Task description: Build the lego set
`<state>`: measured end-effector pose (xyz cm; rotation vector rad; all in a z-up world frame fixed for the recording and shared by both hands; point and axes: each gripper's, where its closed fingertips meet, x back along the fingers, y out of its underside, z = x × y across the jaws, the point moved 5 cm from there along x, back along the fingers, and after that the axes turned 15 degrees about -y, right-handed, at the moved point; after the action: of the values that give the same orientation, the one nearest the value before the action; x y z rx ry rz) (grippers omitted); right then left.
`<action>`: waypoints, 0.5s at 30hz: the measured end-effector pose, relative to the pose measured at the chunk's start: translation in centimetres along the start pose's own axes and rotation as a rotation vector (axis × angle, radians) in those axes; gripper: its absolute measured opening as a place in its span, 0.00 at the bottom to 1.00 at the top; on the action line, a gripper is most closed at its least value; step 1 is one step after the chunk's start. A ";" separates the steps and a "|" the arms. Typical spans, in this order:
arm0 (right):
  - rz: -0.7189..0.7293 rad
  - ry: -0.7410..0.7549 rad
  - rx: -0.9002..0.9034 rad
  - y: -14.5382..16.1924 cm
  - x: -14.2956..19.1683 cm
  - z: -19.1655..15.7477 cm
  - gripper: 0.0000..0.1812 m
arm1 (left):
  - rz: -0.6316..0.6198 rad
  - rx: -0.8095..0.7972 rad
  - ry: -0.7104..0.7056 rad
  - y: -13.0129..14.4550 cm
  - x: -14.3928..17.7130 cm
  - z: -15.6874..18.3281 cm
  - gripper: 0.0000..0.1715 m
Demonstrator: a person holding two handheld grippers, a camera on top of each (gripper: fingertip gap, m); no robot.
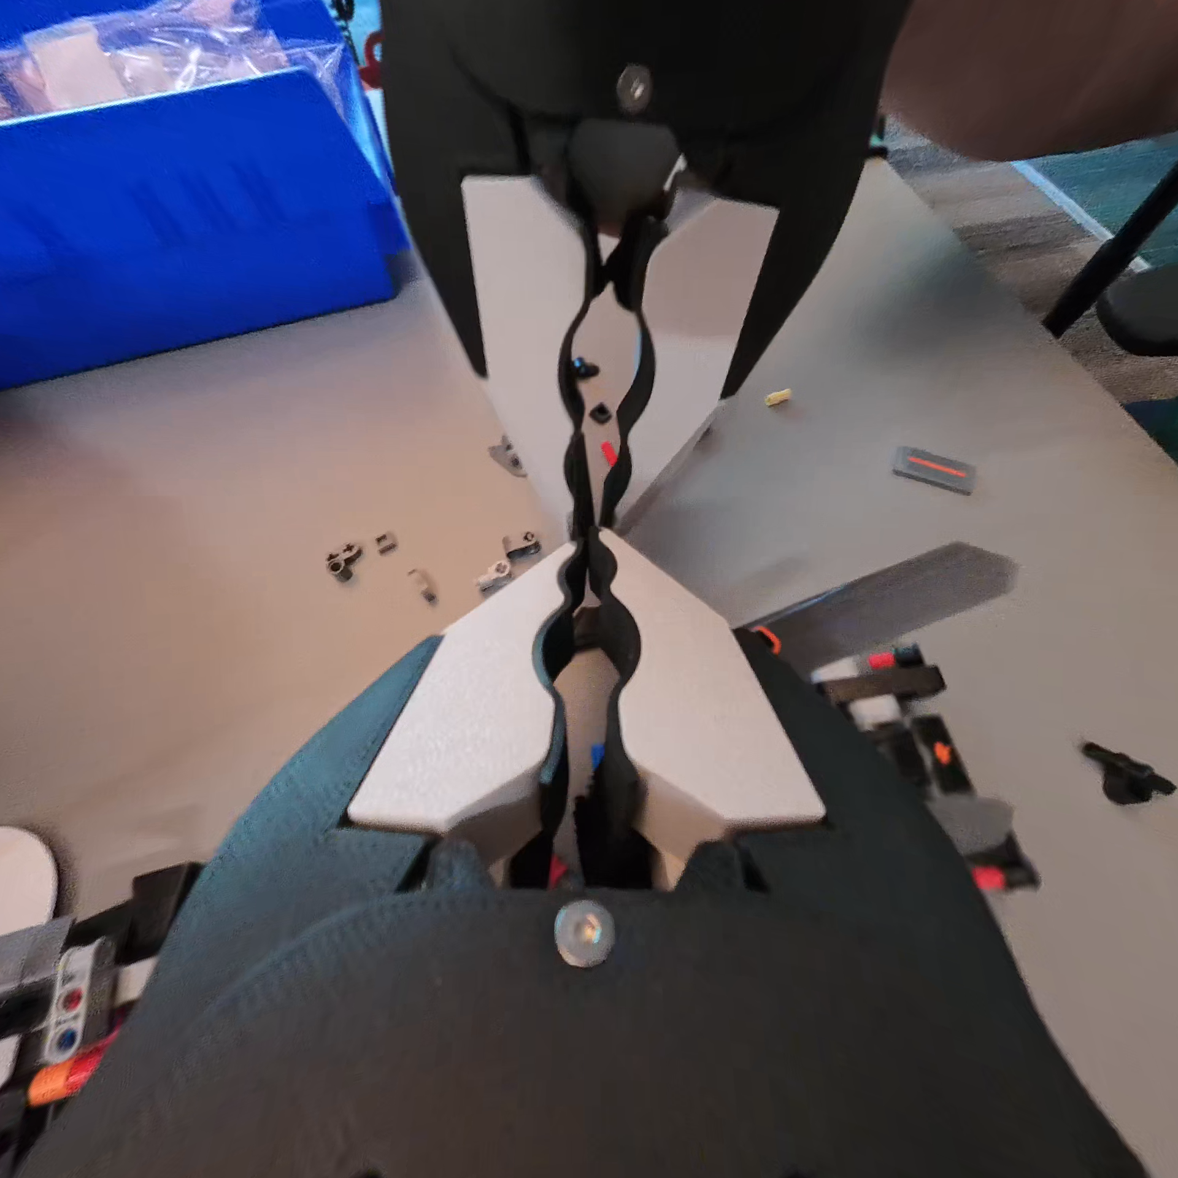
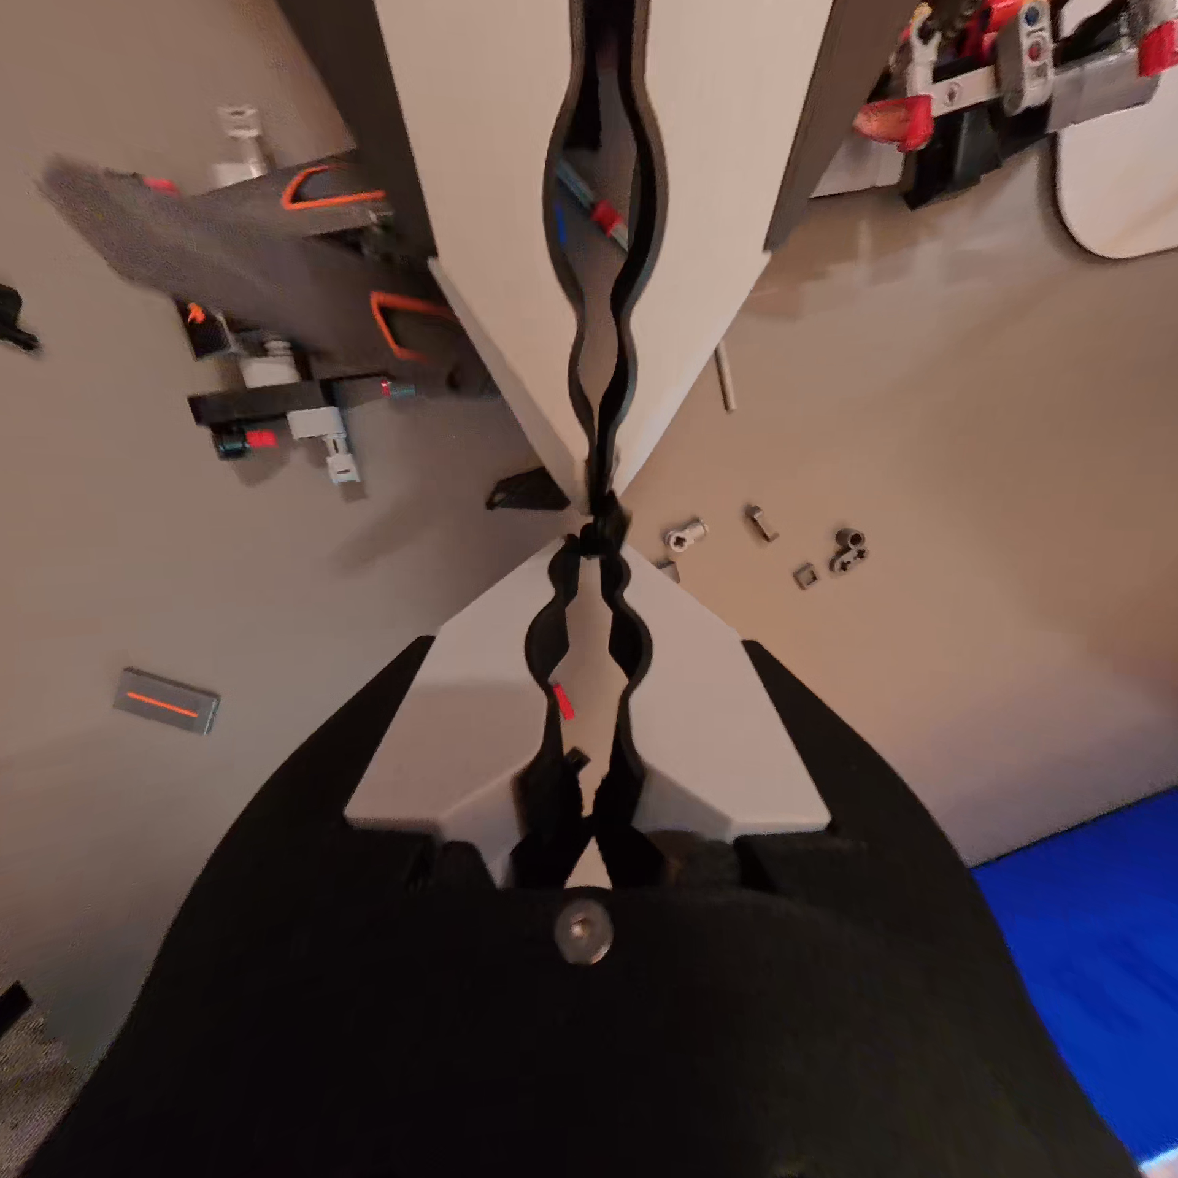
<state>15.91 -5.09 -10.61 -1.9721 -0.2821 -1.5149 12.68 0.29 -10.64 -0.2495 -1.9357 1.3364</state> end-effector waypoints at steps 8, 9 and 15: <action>0.182 -0.038 0.002 0.2 1.5 -0.6 0.03 | -0.019 0.155 -0.113 -1.1 4.2 -2.0 0.08; 0.208 -0.049 0.001 0.2 1.4 -0.7 0.03 | -0.056 0.144 -0.157 -0.9 5.3 -2.0 0.09; 0.312 -0.079 0.018 0.2 -0.4 -1.4 0.03 | -0.160 0.209 -0.307 0.0 10.2 2.6 0.17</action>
<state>14.82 -5.99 -10.84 -1.9591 -0.0175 -1.2333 3.81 3.95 -6.23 0.2210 -1.9926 1.5233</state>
